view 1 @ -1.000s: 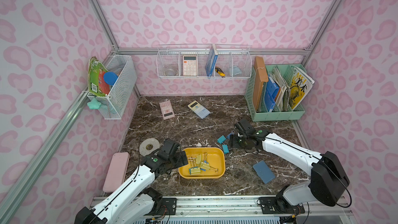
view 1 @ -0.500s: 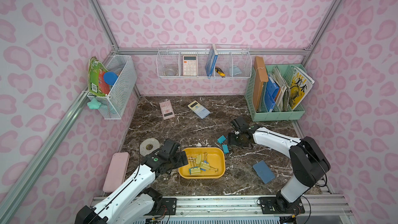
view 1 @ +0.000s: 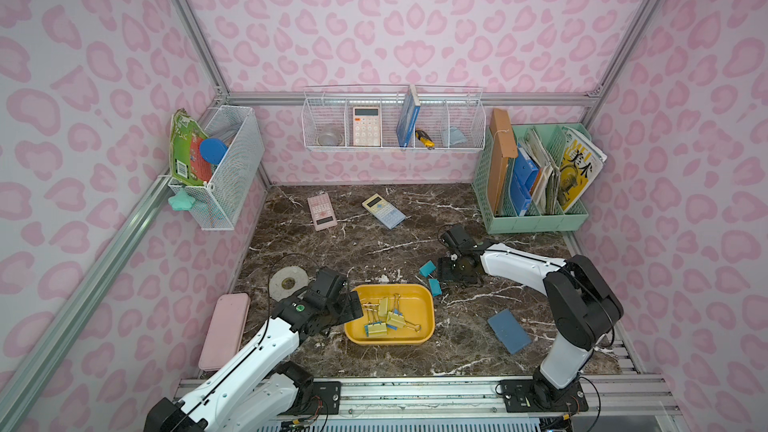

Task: Put the binder clips in the storage box
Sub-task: Pick up the binder clip at the center of the board.

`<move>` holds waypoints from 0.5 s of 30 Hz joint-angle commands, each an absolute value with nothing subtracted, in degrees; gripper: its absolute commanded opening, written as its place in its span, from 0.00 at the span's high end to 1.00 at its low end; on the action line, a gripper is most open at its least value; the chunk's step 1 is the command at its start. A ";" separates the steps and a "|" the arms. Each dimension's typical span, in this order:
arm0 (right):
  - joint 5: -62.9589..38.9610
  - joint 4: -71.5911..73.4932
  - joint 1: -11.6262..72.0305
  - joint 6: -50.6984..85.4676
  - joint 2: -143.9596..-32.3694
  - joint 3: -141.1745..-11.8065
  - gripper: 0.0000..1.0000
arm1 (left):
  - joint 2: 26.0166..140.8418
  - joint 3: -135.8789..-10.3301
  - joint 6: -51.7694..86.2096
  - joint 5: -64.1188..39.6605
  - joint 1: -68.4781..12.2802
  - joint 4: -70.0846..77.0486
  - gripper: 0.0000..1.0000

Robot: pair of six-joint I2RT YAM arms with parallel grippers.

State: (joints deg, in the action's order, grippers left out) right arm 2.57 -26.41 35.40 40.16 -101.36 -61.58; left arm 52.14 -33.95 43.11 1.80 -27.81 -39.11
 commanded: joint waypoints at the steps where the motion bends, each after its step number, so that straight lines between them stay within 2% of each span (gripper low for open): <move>1: 3.43 -25.88 35.40 40.28 -101.92 -62.13 0.25 | 52.07 -34.24 42.54 1.76 -27.77 -39.11 0.05; 9: 4.70 -25.93 35.36 39.99 -103.87 -62.90 0.30 | 51.92 -34.19 42.58 1.85 -27.76 -39.11 0.05; 15: 5.11 -25.95 35.33 39.95 -104.11 -62.64 0.41 | 52.11 -34.26 42.54 1.93 -27.77 -39.11 0.05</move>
